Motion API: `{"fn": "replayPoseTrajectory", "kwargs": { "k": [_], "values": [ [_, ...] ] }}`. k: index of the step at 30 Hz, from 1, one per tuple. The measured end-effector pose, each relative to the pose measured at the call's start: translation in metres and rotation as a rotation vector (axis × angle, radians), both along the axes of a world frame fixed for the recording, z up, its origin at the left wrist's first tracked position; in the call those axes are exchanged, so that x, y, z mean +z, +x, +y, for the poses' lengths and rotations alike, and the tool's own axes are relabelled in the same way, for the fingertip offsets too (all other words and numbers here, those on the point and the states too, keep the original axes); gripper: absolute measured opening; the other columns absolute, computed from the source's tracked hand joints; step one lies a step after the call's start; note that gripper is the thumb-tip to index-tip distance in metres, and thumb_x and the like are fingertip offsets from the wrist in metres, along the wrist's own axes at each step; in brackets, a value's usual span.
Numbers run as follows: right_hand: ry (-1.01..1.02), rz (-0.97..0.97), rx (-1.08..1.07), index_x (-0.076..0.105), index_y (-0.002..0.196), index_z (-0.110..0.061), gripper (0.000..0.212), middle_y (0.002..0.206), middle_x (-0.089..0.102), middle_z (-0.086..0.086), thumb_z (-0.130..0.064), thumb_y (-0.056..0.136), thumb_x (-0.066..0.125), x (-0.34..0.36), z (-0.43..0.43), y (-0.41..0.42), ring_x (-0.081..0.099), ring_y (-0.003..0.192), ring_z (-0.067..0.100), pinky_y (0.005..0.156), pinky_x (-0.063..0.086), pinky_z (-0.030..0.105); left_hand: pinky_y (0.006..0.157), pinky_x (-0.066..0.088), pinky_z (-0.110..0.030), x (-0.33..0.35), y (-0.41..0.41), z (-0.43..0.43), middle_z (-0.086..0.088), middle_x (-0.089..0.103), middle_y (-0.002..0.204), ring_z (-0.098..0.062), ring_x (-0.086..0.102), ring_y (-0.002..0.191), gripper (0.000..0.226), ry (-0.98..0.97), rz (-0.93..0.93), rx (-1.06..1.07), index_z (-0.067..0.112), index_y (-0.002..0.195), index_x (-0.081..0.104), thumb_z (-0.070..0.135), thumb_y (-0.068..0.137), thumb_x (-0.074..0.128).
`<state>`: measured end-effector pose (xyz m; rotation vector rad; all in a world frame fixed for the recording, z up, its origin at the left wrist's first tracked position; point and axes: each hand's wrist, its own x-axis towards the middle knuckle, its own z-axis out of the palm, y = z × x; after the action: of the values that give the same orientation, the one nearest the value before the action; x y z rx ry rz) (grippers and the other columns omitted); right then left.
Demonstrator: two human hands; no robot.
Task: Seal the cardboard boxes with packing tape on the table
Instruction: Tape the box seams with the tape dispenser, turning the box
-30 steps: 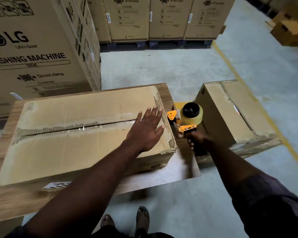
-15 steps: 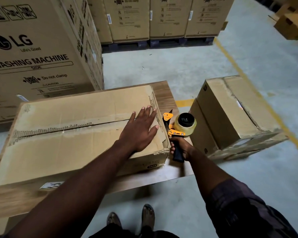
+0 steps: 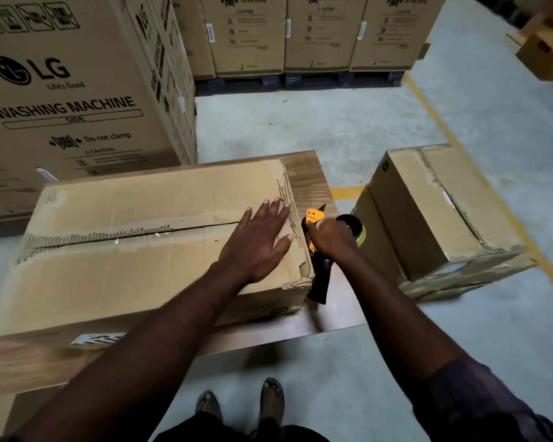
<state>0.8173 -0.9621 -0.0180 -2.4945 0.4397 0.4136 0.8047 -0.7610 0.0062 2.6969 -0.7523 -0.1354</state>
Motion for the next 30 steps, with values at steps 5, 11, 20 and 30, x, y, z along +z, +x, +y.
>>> {"fn": "replayPoseTrajectory", "kwargs": {
  "k": [5, 11, 20, 30],
  "values": [
    [0.706, -0.109, -0.074, 0.056, 0.135, -0.013, 0.066, 0.132, 0.06, 0.005, -0.065, 0.1, 0.034, 0.045, 0.057, 0.008, 0.055, 0.124, 0.022, 0.107, 0.041, 0.041, 0.126, 0.002, -0.041, 0.003, 0.0, -0.001, 0.001, 0.007, 0.169, -0.013, -0.001, 0.155, 0.069, -0.027, 0.021, 0.003, 0.021, 0.162, 0.004, 0.045, 0.103, 0.032],
    [0.386, -0.067, -0.1, 0.063, 0.125, -0.002, 0.06, 0.128, 0.063, 0.022, -0.05, 0.106, 0.033, 0.04, 0.047, -0.007, 0.059, 0.119, 0.034, 0.086, 0.042, 0.034, 0.126, 0.001, -0.043, 0.007, -0.002, -0.001, 0.0, 0.001, 0.169, -0.015, -0.004, 0.155, 0.067, 0.019, 0.028, -0.014, 0.02, 0.162, 0.005, 0.044, 0.105, 0.031],
    [-0.032, -0.338, 0.039, 0.02, 0.158, 0.0, 0.072, 0.167, 0.014, 0.018, -0.049, 0.107, 0.03, 0.045, 0.113, -0.025, 0.005, 0.156, 0.029, 0.125, 0.008, 0.046, 0.126, 0.0, -0.043, 0.013, -0.006, 0.029, -0.008, -0.006, 0.169, -0.022, -0.007, 0.155, 0.073, 0.137, -0.01, -0.083, 0.019, 0.161, -0.004, 0.042, 0.104, 0.034],
    [-0.302, -0.261, 0.122, 0.009, 0.159, 0.001, 0.082, 0.168, -0.001, 0.018, -0.059, 0.104, 0.019, 0.036, 0.119, -0.03, -0.01, 0.156, 0.03, 0.125, -0.004, 0.048, 0.125, 0.0, -0.035, 0.007, -0.022, 0.185, 0.007, -0.005, 0.168, -0.012, -0.007, 0.154, 0.072, 0.085, 0.022, 0.131, 0.025, 0.162, 0.004, 0.062, 0.101, 0.018]
  ]
}}
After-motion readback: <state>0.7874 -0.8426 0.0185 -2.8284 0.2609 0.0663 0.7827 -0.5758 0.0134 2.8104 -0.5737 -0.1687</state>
